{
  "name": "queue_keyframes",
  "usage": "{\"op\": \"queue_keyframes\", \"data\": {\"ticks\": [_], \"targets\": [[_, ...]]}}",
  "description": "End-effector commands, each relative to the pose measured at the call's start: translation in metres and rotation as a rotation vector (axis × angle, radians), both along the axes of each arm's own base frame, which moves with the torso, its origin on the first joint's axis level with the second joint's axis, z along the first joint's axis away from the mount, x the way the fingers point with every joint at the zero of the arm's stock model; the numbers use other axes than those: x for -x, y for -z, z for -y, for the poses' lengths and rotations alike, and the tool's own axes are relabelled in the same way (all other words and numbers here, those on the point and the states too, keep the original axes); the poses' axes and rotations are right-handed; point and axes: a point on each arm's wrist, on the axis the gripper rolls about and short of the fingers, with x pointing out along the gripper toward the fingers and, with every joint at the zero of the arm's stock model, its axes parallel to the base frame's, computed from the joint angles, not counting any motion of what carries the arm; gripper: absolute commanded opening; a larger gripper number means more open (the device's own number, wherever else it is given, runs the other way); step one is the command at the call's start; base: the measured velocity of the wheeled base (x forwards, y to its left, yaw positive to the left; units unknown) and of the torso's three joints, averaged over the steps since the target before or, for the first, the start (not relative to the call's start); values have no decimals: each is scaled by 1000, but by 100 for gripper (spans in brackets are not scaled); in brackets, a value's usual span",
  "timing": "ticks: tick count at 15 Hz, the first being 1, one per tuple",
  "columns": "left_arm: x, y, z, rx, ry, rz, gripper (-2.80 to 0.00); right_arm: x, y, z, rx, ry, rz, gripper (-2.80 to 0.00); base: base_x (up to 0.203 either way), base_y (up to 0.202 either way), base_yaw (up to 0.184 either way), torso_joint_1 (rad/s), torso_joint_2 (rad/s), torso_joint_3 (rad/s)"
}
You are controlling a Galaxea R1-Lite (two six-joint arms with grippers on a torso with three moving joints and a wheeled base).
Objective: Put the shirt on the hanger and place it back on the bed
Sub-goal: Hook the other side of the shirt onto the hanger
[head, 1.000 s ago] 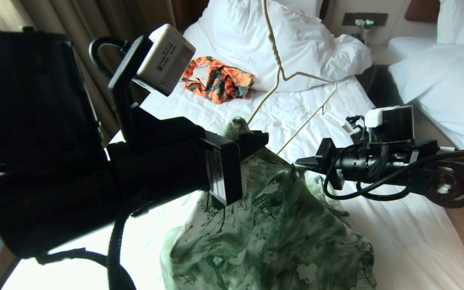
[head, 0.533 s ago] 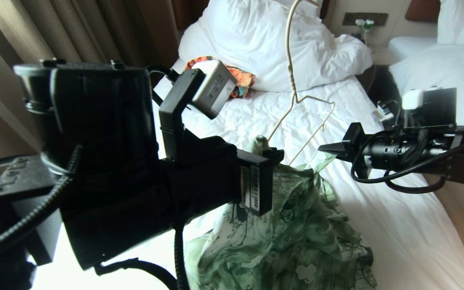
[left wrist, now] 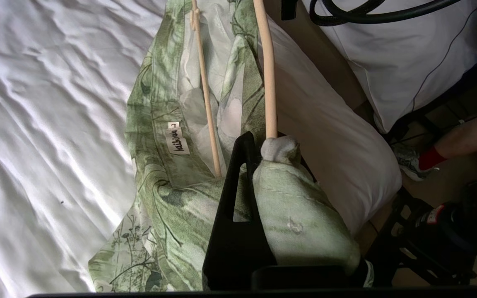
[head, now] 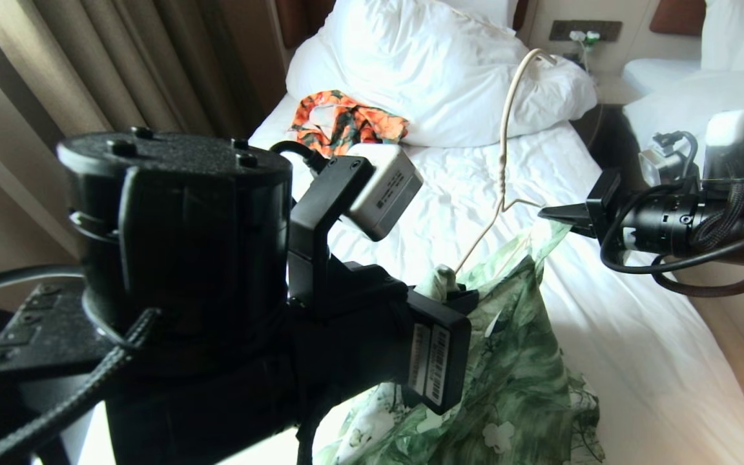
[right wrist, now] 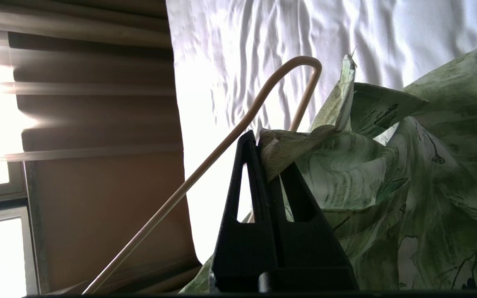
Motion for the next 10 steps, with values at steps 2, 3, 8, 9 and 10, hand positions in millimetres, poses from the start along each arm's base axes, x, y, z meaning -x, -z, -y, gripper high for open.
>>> {"op": "queue_keyframes", "data": {"ticks": [2,3,8,9,10], "targets": [[6,-5,-3,16,11,8,-280,4,-7,2,-7,1,22,-280,0,0,0,0,0,0],[7,-7,-6,13,10,6,-280,4,-7,3,-7,6,22,-280,0,0,0,0,0,0],[21,-1,-11,-51,43,-59,-280,4,-10,4,9,4,49,-280,0,0,0,0,0,0],[21,0,-10,-53,44,-60,-280,4,-11,4,9,4,51,-280,0,0,0,0,0,0],[23,0,-9,-53,52,-59,-280,5,-14,4,16,0,66,-280,0,0,0,0,0,0]]}}
